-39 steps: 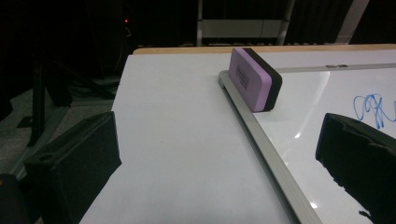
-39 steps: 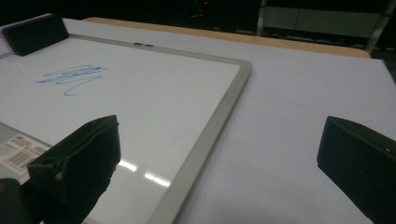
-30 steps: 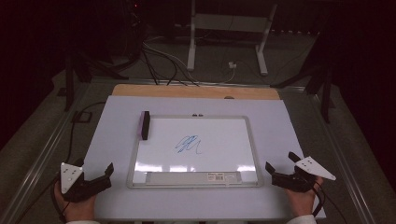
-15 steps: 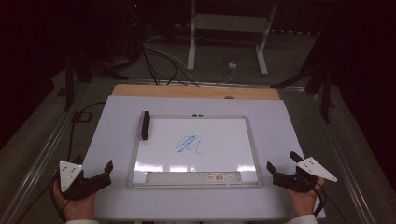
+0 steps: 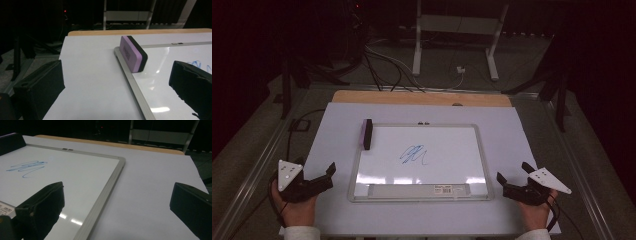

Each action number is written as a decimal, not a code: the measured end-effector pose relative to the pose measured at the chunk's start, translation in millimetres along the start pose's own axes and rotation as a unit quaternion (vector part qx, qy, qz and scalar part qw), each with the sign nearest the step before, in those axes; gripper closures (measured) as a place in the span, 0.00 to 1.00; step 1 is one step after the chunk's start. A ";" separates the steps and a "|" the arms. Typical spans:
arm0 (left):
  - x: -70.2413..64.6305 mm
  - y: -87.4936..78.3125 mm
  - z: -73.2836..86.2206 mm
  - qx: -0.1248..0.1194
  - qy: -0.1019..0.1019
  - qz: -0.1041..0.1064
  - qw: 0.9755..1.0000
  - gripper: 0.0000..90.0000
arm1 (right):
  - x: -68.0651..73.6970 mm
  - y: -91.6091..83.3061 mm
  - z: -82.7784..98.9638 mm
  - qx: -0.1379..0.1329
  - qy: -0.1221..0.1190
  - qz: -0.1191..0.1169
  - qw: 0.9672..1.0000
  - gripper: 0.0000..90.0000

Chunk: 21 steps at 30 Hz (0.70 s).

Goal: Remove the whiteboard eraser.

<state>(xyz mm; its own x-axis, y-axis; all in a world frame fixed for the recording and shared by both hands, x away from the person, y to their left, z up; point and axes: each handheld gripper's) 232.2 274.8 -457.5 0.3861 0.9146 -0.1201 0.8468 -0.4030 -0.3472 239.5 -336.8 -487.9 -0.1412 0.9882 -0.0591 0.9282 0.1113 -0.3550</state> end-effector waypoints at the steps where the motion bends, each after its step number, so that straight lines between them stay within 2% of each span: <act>1: 0.0 2.4 -2.0 0.001 0.000 0.002 1.000 0.01 | -0.1 -0.1 0.0 0.000 -0.001 0.000 1.000 0.00; 10: -2.0 26.7 -21.8 0.014 0.015 0.018 1.000 0.01 | -2.2 -1.3 0.5 0.000 0.001 0.004 1.000 0.00; 21: -2.0 55.6 -33.1 0.019 0.010 0.028 0.999 0.01 | -5.9 -4.4 1.1 -0.002 0.010 0.009 1.000 0.00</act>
<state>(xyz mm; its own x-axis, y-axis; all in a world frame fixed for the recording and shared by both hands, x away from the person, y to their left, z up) 290.6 249.6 -445.7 0.4405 0.8894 -0.1222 0.8090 -0.4523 -0.3755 235.9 -343.3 -487.0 -0.1183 0.9918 -0.0475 0.9320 0.0945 -0.3498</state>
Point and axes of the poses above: each handheld gripper's, and its own axes: y roughly forward along the jaws, z roughly out of its underside, x roughly to its left, and after that the axes turned 14 degrees about z, right-handed
